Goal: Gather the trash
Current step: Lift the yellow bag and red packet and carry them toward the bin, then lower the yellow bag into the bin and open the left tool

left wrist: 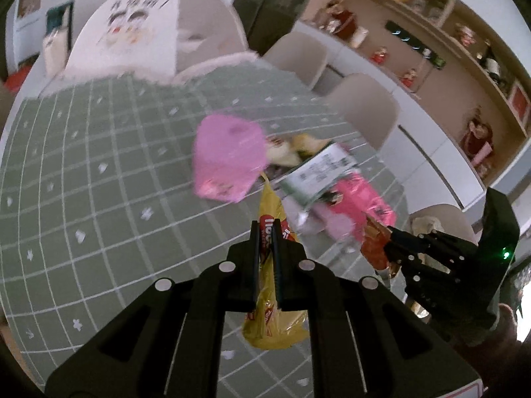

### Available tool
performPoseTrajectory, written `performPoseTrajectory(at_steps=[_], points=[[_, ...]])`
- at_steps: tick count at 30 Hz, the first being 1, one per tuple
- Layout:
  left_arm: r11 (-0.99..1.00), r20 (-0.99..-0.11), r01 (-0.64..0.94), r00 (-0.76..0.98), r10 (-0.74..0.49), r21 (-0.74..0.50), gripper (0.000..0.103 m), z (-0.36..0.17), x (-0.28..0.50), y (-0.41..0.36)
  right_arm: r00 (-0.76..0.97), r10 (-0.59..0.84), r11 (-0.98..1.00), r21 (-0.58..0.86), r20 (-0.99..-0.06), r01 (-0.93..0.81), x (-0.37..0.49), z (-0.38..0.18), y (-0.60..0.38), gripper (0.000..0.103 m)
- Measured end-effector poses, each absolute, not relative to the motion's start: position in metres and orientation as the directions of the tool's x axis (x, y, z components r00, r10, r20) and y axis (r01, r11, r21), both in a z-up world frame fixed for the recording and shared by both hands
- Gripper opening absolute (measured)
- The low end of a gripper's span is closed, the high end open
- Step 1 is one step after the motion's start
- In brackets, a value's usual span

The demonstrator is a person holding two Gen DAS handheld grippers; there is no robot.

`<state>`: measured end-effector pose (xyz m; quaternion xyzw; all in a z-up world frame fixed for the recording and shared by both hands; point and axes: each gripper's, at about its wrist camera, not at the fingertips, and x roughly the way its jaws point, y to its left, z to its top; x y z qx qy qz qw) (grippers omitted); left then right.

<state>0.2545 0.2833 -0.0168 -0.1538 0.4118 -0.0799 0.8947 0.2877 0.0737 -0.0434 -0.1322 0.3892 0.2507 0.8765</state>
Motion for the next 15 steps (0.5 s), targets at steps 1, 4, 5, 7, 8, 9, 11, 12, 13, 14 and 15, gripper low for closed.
performPoseTrajectory(at_steps=[1, 4, 5, 7, 8, 9, 11, 12, 13, 14, 15], points=[[0.941, -0.702, 0.036, 0.656, -0.277, -0.337, 0.007, -0.011, 0.254, 0.275, 0.591, 0.33, 0.85, -0.04, -0.736, -0.525, 0.284, -0.036, 0.065, 0.019], [0.94, -0.678, 0.09, 0.67, -0.302, -0.33, 0.007, 0.003, 0.255, 0.251, 0.638, 0.309, 0.878, -0.047, -0.705, -0.477, 0.28, -0.017, 0.042, 0.019], [0.938, -0.673, 0.104, 0.671, -0.311, -0.33, 0.007, 0.005, 0.255, 0.244, 0.649, 0.303, 0.884, -0.048, -0.698, -0.465, 0.278, -0.013, 0.037, 0.019], [0.932, -0.661, 0.14, 0.671, -0.337, -0.333, 0.007, 0.012, 0.26, 0.226, 0.678, 0.286, 0.901, -0.05, -0.677, -0.431, 0.273, -0.003, 0.016, 0.019], [0.927, -0.654, 0.163, 0.667, -0.357, -0.339, 0.007, 0.015, 0.264, 0.214, 0.686, 0.279, 0.906, -0.053, -0.672, -0.42, 0.273, 0.0, 0.011, 0.019], [0.922, -0.649, 0.18, 0.663, -0.372, -0.344, 0.007, 0.017, 0.266, 0.204, 0.7, 0.263, 0.916, -0.056, -0.663, -0.398, 0.27, 0.005, -0.001, 0.019], [0.912, -0.641, 0.216, 0.655, -0.4, -0.348, 0.007, 0.022, 0.271, 0.184, 0.716, 0.25, 0.926, -0.055, -0.652, -0.374, 0.267, 0.01, -0.018, 0.019], [0.91, -0.638, 0.228, 0.653, -0.407, -0.347, 0.007, 0.023, 0.271, 0.176, 0.729, 0.238, 0.934, -0.055, -0.642, -0.354, 0.264, 0.013, -0.029, 0.019], [0.905, -0.635, 0.248, 0.648, -0.421, -0.346, 0.007, 0.025, 0.273, 0.165, 0.737, 0.227, 0.94, -0.056, -0.636, -0.338, 0.262, 0.016, -0.04, 0.019], [0.899, -0.632, 0.267, 0.642, -0.435, -0.347, 0.007, 0.026, 0.274, 0.154, 0.746, 0.216, 0.945, -0.057, -0.63, -0.322, 0.261, 0.018, -0.05, 0.019], [0.891, -0.628, 0.289, 0.633, -0.452, -0.35, 0.007, 0.028, 0.276, 0.141, 0.754, 0.206, 0.949, -0.06, -0.624, -0.309, 0.258, 0.02, -0.059, 0.019]])
